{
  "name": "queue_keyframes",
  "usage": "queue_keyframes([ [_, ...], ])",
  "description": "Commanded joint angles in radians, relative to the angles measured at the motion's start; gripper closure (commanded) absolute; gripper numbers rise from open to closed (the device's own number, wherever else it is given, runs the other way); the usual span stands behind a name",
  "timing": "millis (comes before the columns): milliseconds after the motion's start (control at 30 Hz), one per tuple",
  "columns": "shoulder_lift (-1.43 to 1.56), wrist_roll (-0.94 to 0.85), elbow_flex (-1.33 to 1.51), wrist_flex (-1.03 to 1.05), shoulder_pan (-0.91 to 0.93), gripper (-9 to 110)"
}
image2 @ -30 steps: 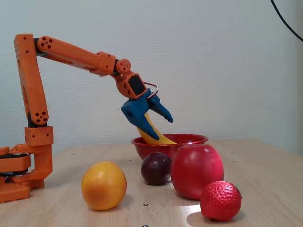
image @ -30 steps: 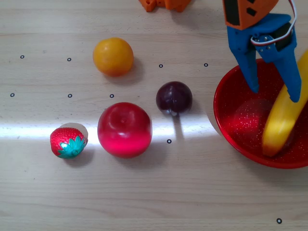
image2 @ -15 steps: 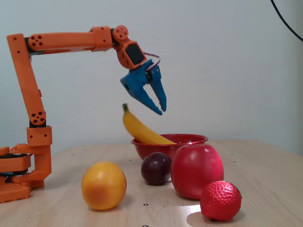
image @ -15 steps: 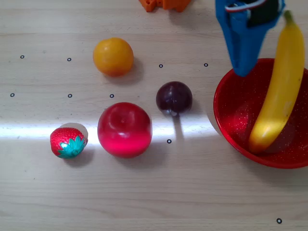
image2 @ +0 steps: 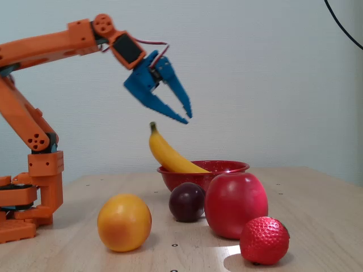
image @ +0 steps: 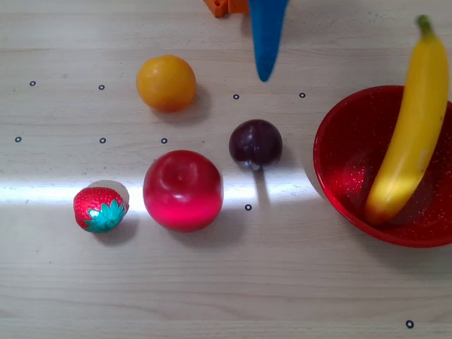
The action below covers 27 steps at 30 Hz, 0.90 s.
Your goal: Put the banana in the red bowl.
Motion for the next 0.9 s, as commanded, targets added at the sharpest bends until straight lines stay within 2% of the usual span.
queue_keyframes([
  [0, 0.104, 0.021, 0.025, -0.052, -0.04, 101],
  [600, 0.784, 0.026, 0.788, -0.198, -0.166, 101],
  [867, 0.969, 0.021, 1.117, -0.419, -0.156, 101],
])
